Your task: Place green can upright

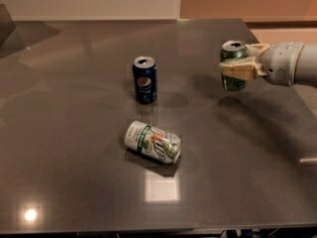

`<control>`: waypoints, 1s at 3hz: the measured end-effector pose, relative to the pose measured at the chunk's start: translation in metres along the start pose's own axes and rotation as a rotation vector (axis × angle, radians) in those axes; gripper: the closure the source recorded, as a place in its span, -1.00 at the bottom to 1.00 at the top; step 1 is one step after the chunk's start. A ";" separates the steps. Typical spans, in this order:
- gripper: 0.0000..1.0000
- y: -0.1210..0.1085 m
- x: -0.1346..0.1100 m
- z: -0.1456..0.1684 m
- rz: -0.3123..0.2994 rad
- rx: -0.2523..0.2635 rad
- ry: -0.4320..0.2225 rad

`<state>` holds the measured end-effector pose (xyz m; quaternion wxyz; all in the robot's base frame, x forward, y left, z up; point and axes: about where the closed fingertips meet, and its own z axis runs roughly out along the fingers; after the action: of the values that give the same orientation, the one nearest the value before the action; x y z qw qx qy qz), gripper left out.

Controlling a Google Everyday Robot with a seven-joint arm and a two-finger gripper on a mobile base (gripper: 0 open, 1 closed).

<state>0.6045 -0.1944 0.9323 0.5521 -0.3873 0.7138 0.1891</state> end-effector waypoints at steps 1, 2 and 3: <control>1.00 -0.007 0.009 0.001 0.056 0.020 -0.083; 1.00 -0.010 0.017 0.004 0.085 0.017 -0.145; 0.65 -0.010 0.026 0.011 0.092 -0.002 -0.193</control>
Offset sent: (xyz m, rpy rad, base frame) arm 0.0137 -0.0184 -0.0306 0.2552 -0.0668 -0.0168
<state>0.6169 -0.2024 0.9066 0.6086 -0.3344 0.6742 0.2514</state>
